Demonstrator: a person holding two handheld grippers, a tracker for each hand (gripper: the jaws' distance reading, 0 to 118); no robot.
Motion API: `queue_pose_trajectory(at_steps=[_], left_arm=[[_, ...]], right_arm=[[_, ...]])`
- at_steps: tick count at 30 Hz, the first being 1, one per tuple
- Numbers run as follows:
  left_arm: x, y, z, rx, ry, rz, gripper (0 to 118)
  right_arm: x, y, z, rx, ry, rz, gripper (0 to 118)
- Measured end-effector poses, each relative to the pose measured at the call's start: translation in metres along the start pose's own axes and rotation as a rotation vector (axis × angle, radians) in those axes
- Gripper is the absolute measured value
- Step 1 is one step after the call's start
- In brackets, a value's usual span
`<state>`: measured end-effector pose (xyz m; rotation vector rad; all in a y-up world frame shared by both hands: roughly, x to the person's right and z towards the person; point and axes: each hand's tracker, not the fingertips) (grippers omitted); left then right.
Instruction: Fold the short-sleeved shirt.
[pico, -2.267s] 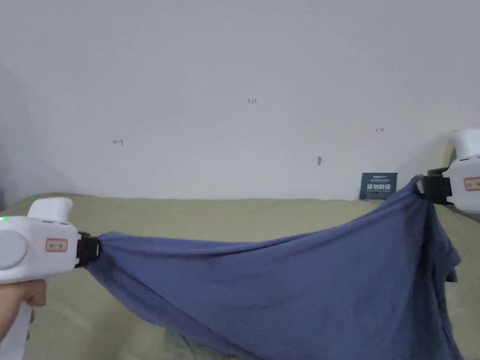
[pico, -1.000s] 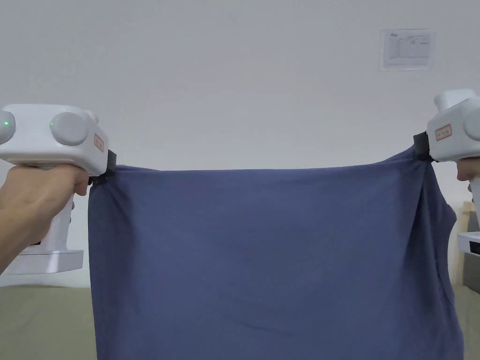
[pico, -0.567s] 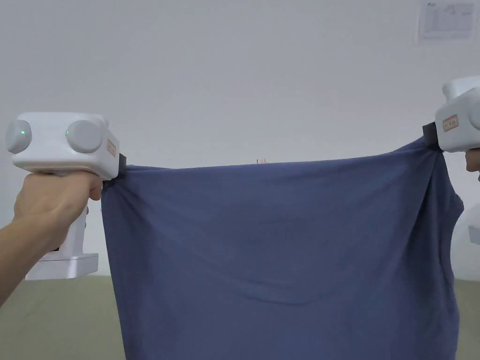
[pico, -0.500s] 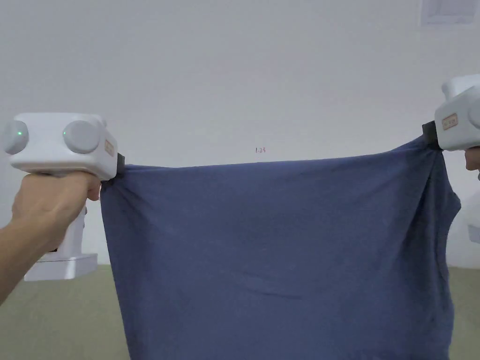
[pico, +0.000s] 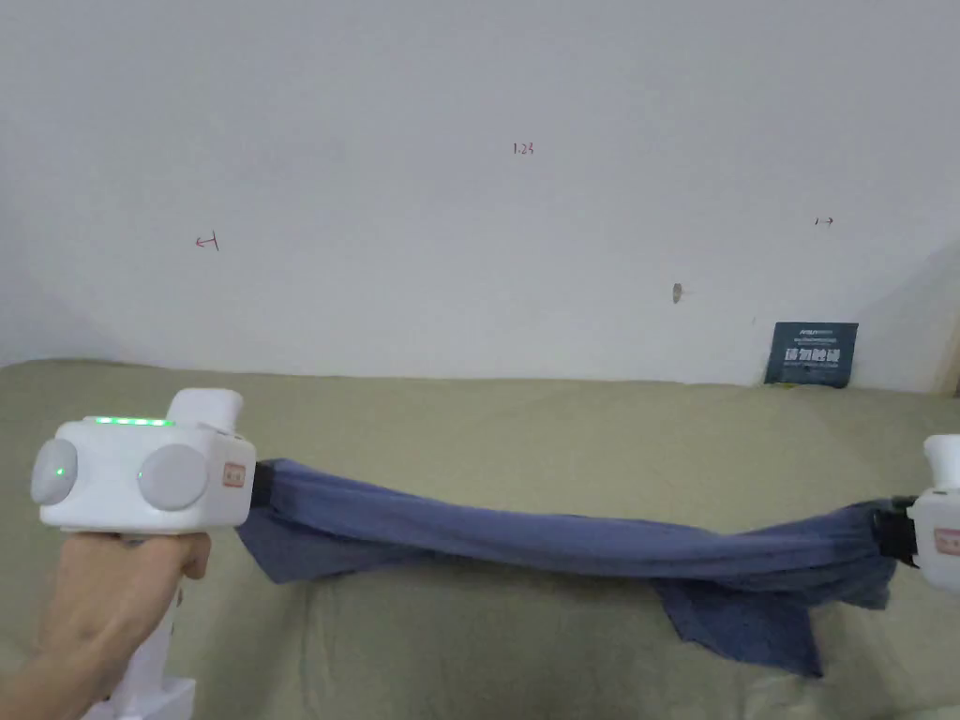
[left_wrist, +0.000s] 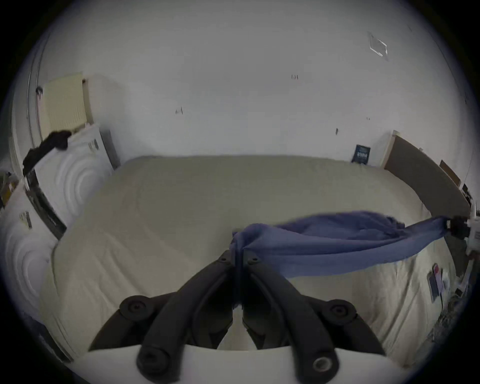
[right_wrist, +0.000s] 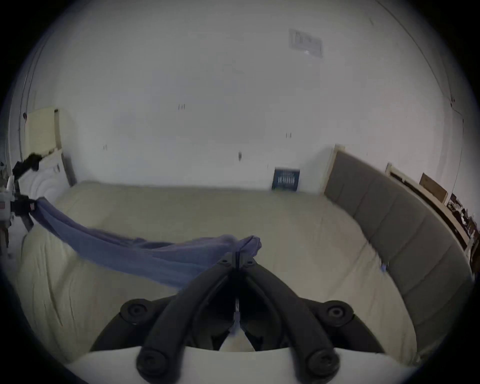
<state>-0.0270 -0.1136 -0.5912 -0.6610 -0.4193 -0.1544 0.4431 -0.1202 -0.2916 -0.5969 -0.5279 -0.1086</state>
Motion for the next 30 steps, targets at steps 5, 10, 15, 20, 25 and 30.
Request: queue_pose_trajectory(at_steps=[5,10,15,20,25,30], left_arm=[[-0.013,-0.088,0.043,-0.058,-0.011,-0.009,4],[-0.024,-0.160,0.086,-0.127,-0.008,-0.060,3],[-0.039,-0.218,0.137,-0.159,-0.024,-0.060,3],[-0.054,-0.264,0.168,-0.196,-0.073,-0.003,3],[-0.063,-0.292,0.180,-0.221,-0.091,0.039,3],[-0.061,-0.300,0.178,-0.229,-0.103,0.061,6]], right_arm=[[-0.004,-0.091,0.057,-0.059,0.042,0.013,3],[0.008,-0.163,0.107,-0.098,0.079,-0.013,3],[0.021,-0.217,0.155,-0.145,0.089,-0.058,3],[0.028,-0.259,0.191,-0.173,0.088,-0.080,3],[0.031,-0.276,0.200,-0.195,0.091,-0.103,3],[0.030,-0.278,0.195,-0.205,0.091,-0.110,20]])
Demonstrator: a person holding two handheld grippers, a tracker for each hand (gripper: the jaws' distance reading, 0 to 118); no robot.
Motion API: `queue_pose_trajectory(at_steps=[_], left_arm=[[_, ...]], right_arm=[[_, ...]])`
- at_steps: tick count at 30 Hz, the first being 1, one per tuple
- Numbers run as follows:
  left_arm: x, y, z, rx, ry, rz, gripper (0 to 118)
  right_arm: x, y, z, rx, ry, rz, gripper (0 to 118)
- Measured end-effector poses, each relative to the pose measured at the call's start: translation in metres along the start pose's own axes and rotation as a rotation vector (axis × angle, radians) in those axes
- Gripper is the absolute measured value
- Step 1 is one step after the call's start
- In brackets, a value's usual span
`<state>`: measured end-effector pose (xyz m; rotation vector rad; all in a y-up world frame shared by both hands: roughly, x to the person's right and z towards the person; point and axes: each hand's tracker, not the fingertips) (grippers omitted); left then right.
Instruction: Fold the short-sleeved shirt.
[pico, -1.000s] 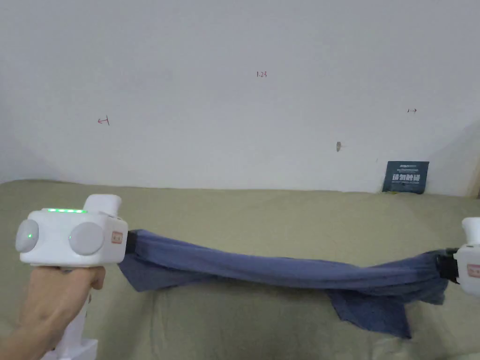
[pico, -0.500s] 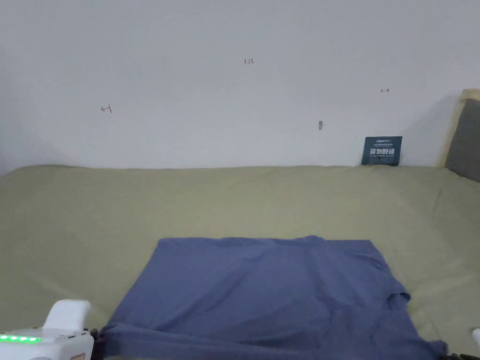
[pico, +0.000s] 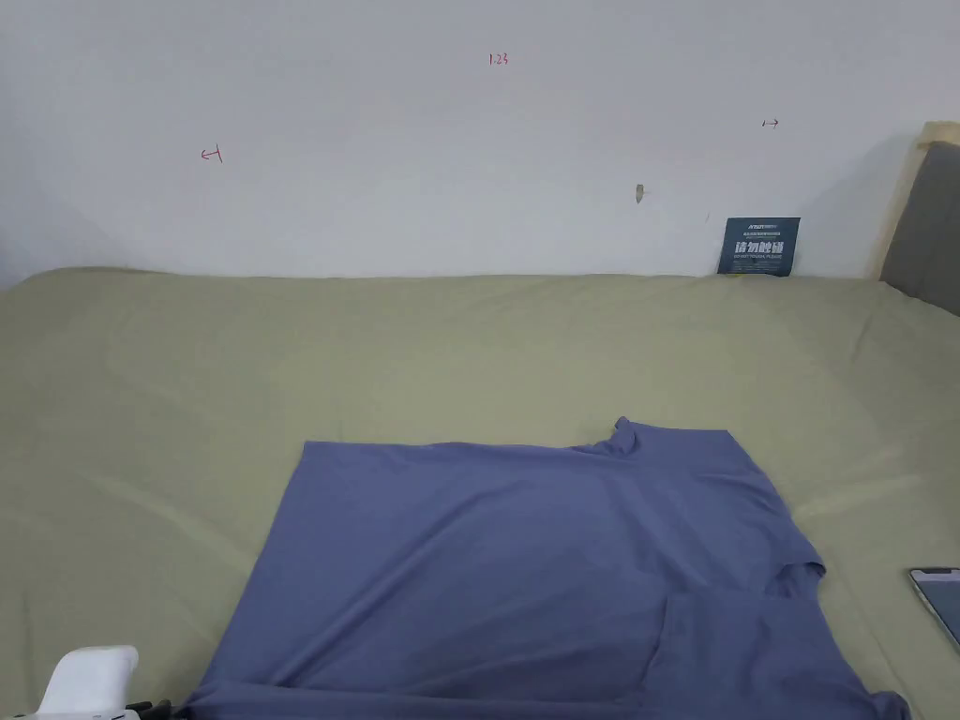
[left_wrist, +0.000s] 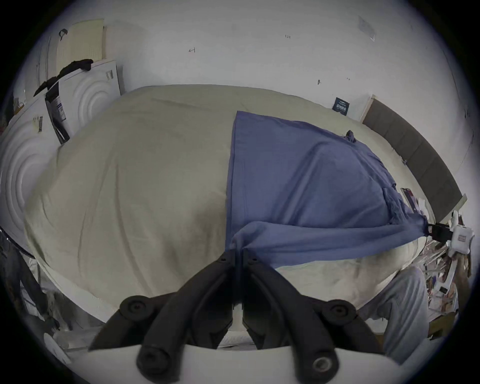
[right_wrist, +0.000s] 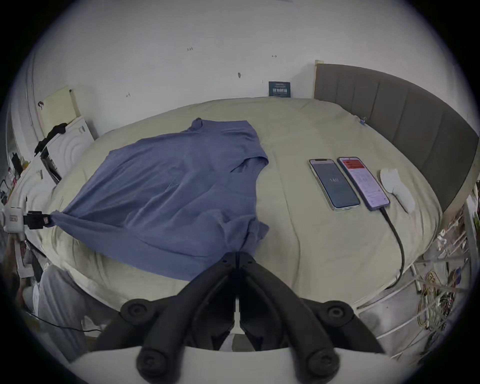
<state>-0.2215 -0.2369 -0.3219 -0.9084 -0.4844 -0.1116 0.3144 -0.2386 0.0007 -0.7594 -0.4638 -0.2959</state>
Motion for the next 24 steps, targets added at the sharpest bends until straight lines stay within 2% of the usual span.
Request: queue_pose_trajectory(at_steps=[1,2,3,4,6,7,9,11,12,13,14,15,16,19,24], left_arm=[[0.000,0.000,0.000,0.001,-0.002,0.002,17],[-0.001,0.001,0.001,0.002,-0.007,0.003,46],[-0.001,0.002,0.003,0.003,-0.009,0.004,98],[0.001,0.003,0.006,0.004,-0.010,0.015,118],[0.001,0.005,0.011,0.024,-0.020,0.046,118],[0.002,0.007,0.017,0.065,-0.032,0.055,118],[0.009,0.011,0.027,0.119,-0.023,0.064,118],[0.015,0.014,0.034,0.140,-0.026,0.080,116],[0.019,0.015,0.041,0.144,-0.030,0.085,99],[0.023,0.014,0.045,0.150,-0.033,0.083,64],[0.026,0.013,0.048,0.161,-0.038,0.074,13],[0.029,0.011,0.047,0.171,-0.026,0.071,0],[0.029,0.012,0.047,0.177,-0.007,0.056,0],[0.022,0.008,0.047,0.150,-0.020,0.076,0],[0.007,-0.003,0.042,0.108,0.008,0.077,0]], right_arm=[[0.000,0.000,0.000,-0.002,0.003,-0.005,52],[-0.001,0.001,0.000,-0.005,0.008,-0.008,93],[-0.001,0.002,0.001,-0.005,0.005,-0.007,118],[-0.002,0.004,0.002,-0.007,-0.004,-0.007,118],[-0.004,0.005,0.007,-0.010,-0.008,-0.009,118],[-0.001,0.003,0.015,0.054,0.022,-0.005,118],[-0.012,0.011,0.023,0.068,0.000,-0.007,118],[-0.018,0.013,0.029,0.080,-0.005,0.007,115],[-0.020,0.013,0.030,0.086,-0.006,0.013,91],[-0.021,0.014,0.031,0.119,-0.013,0.014,50],[-0.022,0.012,0.033,0.142,-0.032,0.015,4],[-0.023,0.011,0.032,0.149,-0.063,0.009,3],[-0.023,0.009,0.034,0.187,-0.080,-0.012,3],[-0.017,0.011,0.035,0.133,-0.027,-0.041,3],[-0.012,-0.007,0.035,0.109,-0.036,-0.030,3]])
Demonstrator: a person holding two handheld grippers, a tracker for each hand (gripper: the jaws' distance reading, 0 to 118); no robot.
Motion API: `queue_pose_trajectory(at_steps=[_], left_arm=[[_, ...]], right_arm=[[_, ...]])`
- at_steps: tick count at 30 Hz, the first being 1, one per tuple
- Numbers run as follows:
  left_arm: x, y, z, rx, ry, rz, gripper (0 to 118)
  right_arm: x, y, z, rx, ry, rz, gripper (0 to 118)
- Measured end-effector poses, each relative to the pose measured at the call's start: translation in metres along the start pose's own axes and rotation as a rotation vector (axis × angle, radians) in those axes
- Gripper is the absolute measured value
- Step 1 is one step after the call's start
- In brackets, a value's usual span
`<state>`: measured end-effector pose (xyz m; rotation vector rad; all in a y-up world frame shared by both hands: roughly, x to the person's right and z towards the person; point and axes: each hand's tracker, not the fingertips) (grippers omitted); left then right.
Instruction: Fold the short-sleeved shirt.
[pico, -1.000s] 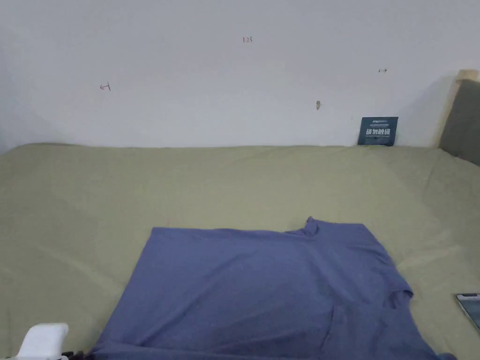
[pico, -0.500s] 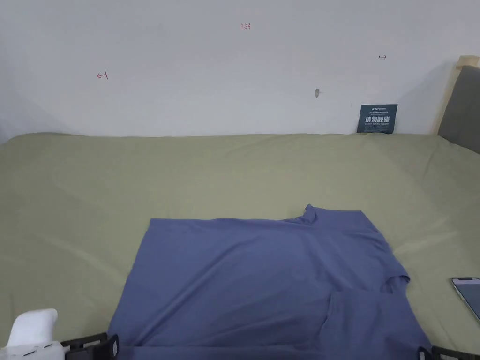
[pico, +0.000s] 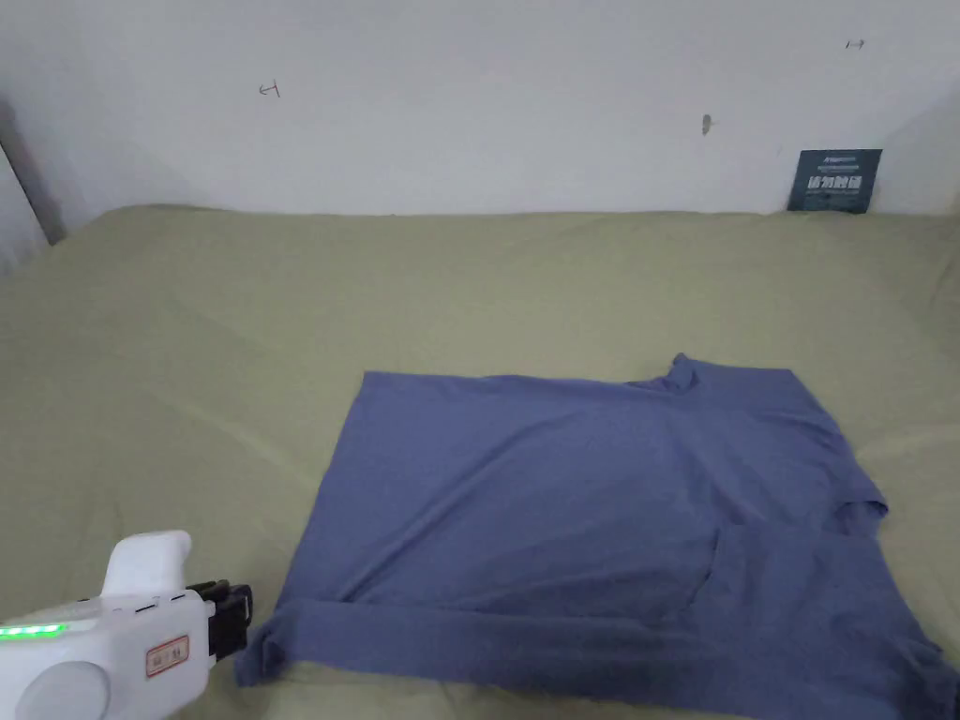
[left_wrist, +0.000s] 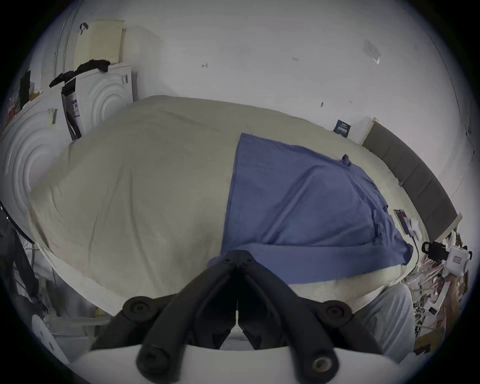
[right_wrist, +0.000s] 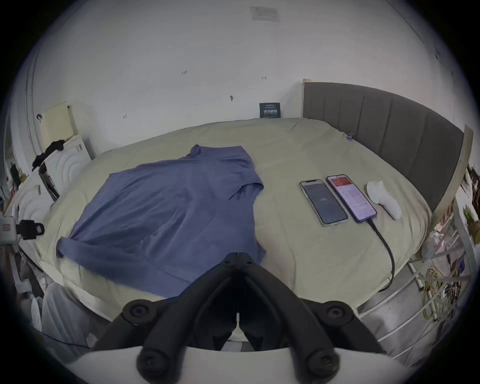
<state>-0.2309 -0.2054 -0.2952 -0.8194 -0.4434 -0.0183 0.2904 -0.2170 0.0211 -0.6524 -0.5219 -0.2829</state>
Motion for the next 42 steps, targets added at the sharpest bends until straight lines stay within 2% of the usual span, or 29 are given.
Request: queue_pose_trajectory(at_steps=[6,9,10,11,13,14,15,19,20,21,23,25,30,31,32,33,34,36,38,39,40,41,42], left_arm=[[-0.011,-0.018,-0.014,-0.094,-0.001,0.026,2],[-0.012,-0.018,-0.024,-0.111,-0.004,0.037,23],[-0.012,-0.018,-0.027,-0.121,0.001,0.037,33],[-0.012,-0.016,-0.030,-0.130,0.004,0.039,50],[-0.014,-0.013,-0.038,-0.140,-0.002,0.042,65],[-0.012,-0.012,-0.043,-0.149,0.004,0.042,78],[-0.011,-0.012,-0.048,-0.156,0.025,0.037,86],[-0.013,-0.011,-0.069,-0.189,0.020,0.066,85],[-0.012,-0.012,-0.072,-0.199,0.019,0.070,82],[-0.011,-0.012,-0.073,-0.215,0.012,0.073,62],[-0.008,-0.013,-0.069,-0.199,0.006,0.071,4],[-0.006,-0.014,-0.067,-0.185,-0.032,0.083,4],[0.005,-0.014,-0.064,-0.199,-0.017,0.045,4],[0.005,-0.013,-0.063,-0.199,-0.018,0.049,4],[0.006,-0.012,-0.060,-0.199,-0.018,0.050,4],[0.007,-0.012,-0.059,-0.199,-0.018,0.048,4],[0.009,-0.012,-0.059,-0.202,-0.015,0.040,4],[0.010,-0.010,-0.058,-0.205,-0.010,0.028,4],[0.012,-0.010,-0.057,-0.207,-0.007,0.025,4],[0.012,-0.010,-0.057,-0.207,-0.006,0.027,4],[0.011,-0.009,-0.057,-0.207,-0.006,0.028,4],[0.011,-0.009,-0.057,-0.207,-0.004,0.029,4],[0.011,-0.008,-0.057,-0.209,-0.004,0.030,4]], right_arm=[[-0.011,-0.016,0.006,-0.052,-0.011,0.021,3],[-0.005,-0.022,0.001,-0.080,-0.006,0.002,3],[-0.004,-0.022,0.001,-0.091,-0.003,0.002,3],[-0.004,-0.024,0.000,-0.097,-0.005,0.002,3],[-0.001,-0.024,-0.002,-0.110,-0.001,0.002,3],[-0.001,-0.025,-0.003,-0.118,0.002,0.002,3],[-0.001,-0.025,-0.003,-0.122,0.004,0.000,3],[0.002,-0.027,-0.007,-0.136,0.002,-0.006,3],[0.006,-0.027,-0.011,-0.140,0.005,-0.012,3],[0.014,-0.029,-0.017,-0.144,0.007,-0.018,3],[0.018,-0.028,-0.019,-0.149,0.006,-0.020,3],[0.019,-0.028,-0.020,-0.153,0.010,-0.018,3],[0.020,-0.026,-0.025,-0.149,0.022,-0.013,3],[0.020,-0.025,-0.026,-0.147,0.025,-0.012,8],[0.021,-0.024,-0.028,-0.145,0.036,-0.011,32],[0.016,-0.024,-0.028,-0.143,0.045,-0.012,86],[0.015,-0.022,-0.030,-0.145,0.057,-0.008,117],[0.013,-0.019,-0.045,-0.208,0.080,0.019,116],[0.010,-0.029,-0.054,-0.181,0.079,0.045,116],[0.011,-0.030,-0.059,-0.183,0.061,0.057,111],[0.012,-0.030,-0.063,-0.187,0.061,0.052,102],[0.011,-0.027,-0.065,-0.186,0.064,0.047,83],[0.015,-0.028,-0.067,-0.185,0.068,0.040,83]])
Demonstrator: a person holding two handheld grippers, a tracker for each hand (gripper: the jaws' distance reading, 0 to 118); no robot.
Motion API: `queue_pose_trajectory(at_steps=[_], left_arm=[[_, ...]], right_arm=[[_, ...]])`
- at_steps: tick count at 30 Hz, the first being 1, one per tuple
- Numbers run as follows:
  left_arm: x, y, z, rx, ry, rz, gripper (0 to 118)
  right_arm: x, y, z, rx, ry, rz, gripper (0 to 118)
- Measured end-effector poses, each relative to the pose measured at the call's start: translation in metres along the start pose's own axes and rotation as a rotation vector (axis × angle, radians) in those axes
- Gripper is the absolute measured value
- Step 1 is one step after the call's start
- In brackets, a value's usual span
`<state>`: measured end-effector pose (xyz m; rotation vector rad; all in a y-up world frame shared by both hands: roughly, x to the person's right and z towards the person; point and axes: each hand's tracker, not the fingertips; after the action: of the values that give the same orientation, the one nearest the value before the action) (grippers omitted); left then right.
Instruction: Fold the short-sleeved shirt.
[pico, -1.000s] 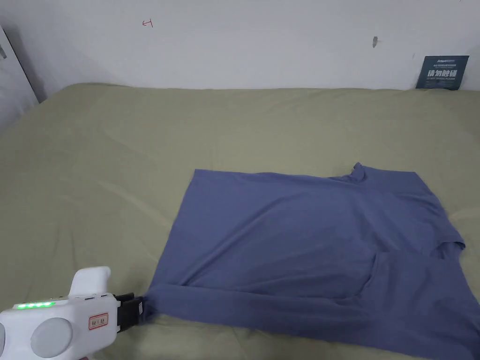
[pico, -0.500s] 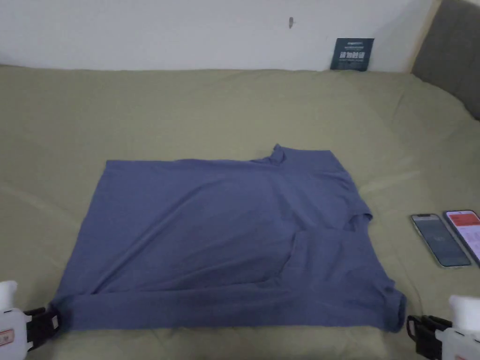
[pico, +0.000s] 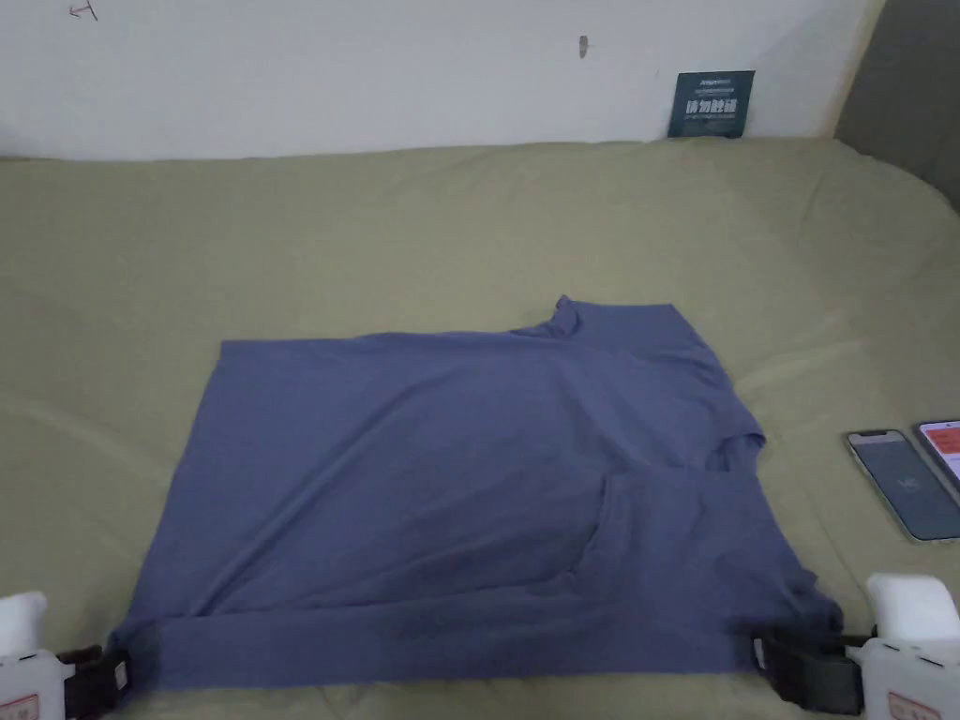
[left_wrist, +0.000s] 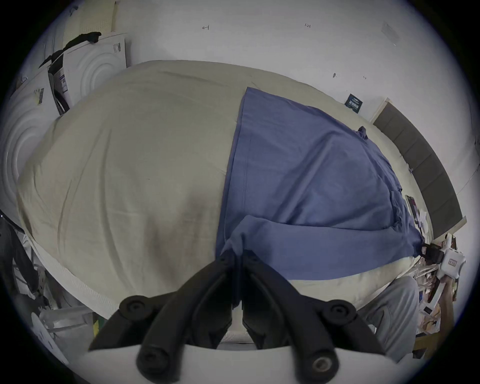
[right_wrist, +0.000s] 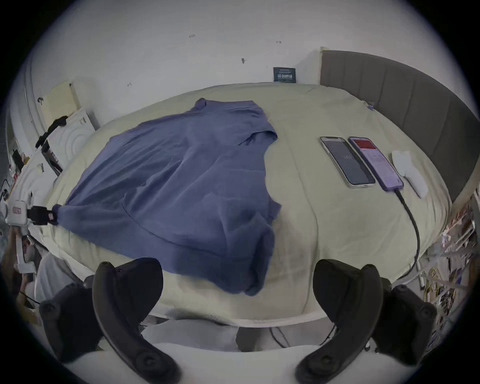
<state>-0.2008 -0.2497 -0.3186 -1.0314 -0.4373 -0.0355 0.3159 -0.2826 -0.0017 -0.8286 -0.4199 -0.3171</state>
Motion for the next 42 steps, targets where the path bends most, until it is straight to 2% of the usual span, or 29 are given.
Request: queue_pose_trajectory(at_steps=[1,2,3,4,7,10,18,30,36,37,38,39,40,41,42], left_arm=[[0.000,0.000,0.000,-0.003,0.000,-0.001,4],[-0.002,0.001,-0.001,-0.004,0.001,-0.001,4],[-0.002,0.002,-0.002,-0.006,0.001,-0.002,4],[-0.002,0.002,-0.002,-0.007,0.001,-0.002,4],[-0.003,0.005,0.000,-0.008,-0.002,-0.003,4],[-0.006,0.010,0.003,-0.007,-0.007,-0.003,4],[0.001,0.053,0.010,0.037,-0.034,-0.034,4],[0.017,0.159,-0.047,0.039,-0.041,-0.066,4],[0.019,0.177,-0.091,-0.017,-0.019,-0.058,4],[0.019,0.178,-0.096,-0.026,-0.015,-0.053,6],[0.020,0.174,-0.096,-0.024,-0.018,-0.047,22],[0.019,0.172,-0.096,-0.017,-0.027,-0.040,74],[0.018,0.168,-0.094,0.002,-0.023,-0.035,107],[0.016,0.164,-0.093,0.011,-0.030,-0.038,113],[0.015,0.160,-0.089,0.013,-0.029,-0.041,110]], right_arm=[[0.004,-0.001,-0.003,0.004,0.000,-0.006,76],[0.008,-0.003,-0.005,0.006,-0.004,-0.009,59],[0.005,0.007,-0.001,-0.003,-0.011,-0.010,18],[0.009,0.007,-0.002,-0.007,-0.006,-0.012,8],[0.007,0.017,0.005,-0.017,0.016,-0.035,8],[0.006,0.020,0.011,0.012,0.012,-0.015,8],[-0.004,0.085,0.018,0.078,0.015,0.024,8],[-0.016,0.201,-0.058,0.026,-0.019,0.105,8],[-0.013,0.213,-0.102,-0.045,-0.034,0.086,9],[-0.012,0.211,-0.105,-0.051,-0.031,0.081,18],[-0.011,0.209,-0.105,-0.058,-0.011,0.042,50],[-0.008,0.206,-0.102,-0.052,-0.007,0.004,104],[-0.007,0.203,-0.100,-0.067,0.007,-0.010,118],[-0.005,0.198,-0.097,-0.071,0.015,-0.009,117],[-0.004,0.195,-0.080,0.042,-0.023,-0.015,117]])
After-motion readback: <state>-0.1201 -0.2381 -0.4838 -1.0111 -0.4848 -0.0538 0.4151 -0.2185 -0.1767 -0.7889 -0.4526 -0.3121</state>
